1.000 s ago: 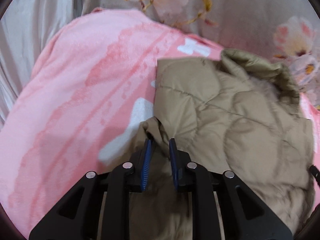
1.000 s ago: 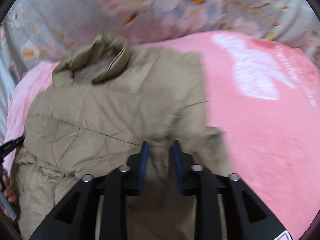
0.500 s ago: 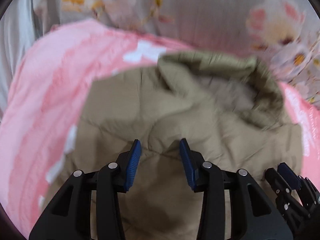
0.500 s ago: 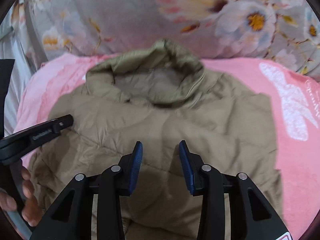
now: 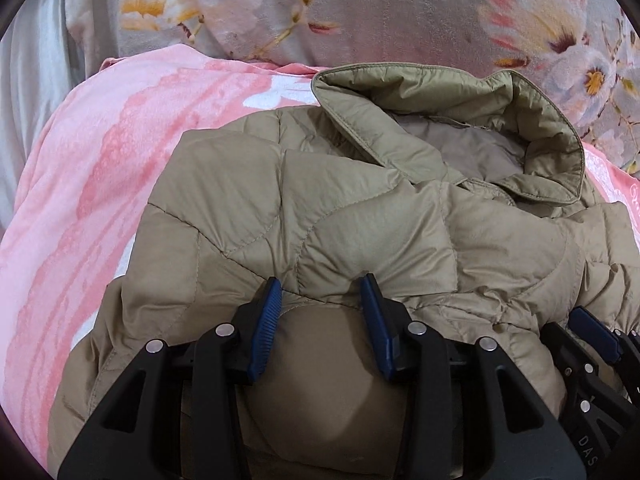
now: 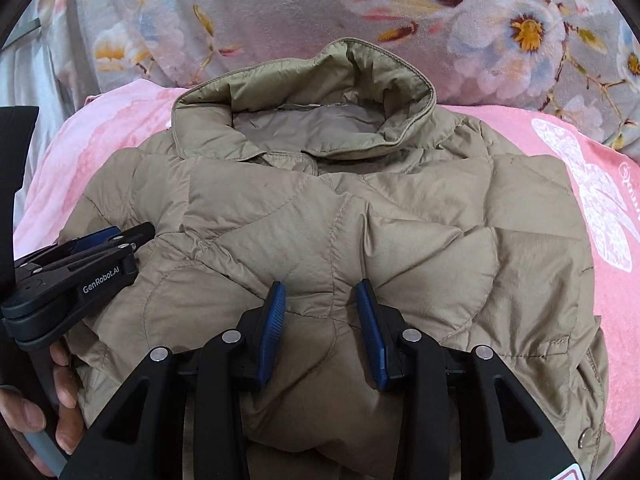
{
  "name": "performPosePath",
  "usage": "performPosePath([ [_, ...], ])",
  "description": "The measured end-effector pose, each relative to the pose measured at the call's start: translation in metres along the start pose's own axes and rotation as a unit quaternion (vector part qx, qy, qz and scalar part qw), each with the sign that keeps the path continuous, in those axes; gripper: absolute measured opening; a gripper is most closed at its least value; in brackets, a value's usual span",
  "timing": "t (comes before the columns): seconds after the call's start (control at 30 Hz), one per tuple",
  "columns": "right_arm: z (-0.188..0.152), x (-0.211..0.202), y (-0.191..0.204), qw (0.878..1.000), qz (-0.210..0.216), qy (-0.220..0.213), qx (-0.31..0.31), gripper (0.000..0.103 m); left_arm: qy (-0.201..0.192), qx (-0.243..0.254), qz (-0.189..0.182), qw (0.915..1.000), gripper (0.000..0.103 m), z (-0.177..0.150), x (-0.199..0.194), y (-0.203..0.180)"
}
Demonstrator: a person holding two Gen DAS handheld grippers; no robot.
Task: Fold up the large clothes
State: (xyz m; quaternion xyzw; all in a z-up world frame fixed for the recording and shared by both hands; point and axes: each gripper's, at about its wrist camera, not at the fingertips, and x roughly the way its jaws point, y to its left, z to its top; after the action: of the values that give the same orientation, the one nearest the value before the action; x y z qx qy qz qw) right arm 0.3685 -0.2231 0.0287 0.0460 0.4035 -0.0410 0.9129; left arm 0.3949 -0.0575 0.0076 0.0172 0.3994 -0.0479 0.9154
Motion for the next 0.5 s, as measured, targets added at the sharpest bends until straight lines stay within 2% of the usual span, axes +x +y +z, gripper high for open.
performPosePath([
  [0.5,0.0,0.002,-0.001,1.0,0.002,0.004,0.003,0.036,0.004,0.033,0.036,0.9988,0.04,-0.002,0.01,-0.012],
])
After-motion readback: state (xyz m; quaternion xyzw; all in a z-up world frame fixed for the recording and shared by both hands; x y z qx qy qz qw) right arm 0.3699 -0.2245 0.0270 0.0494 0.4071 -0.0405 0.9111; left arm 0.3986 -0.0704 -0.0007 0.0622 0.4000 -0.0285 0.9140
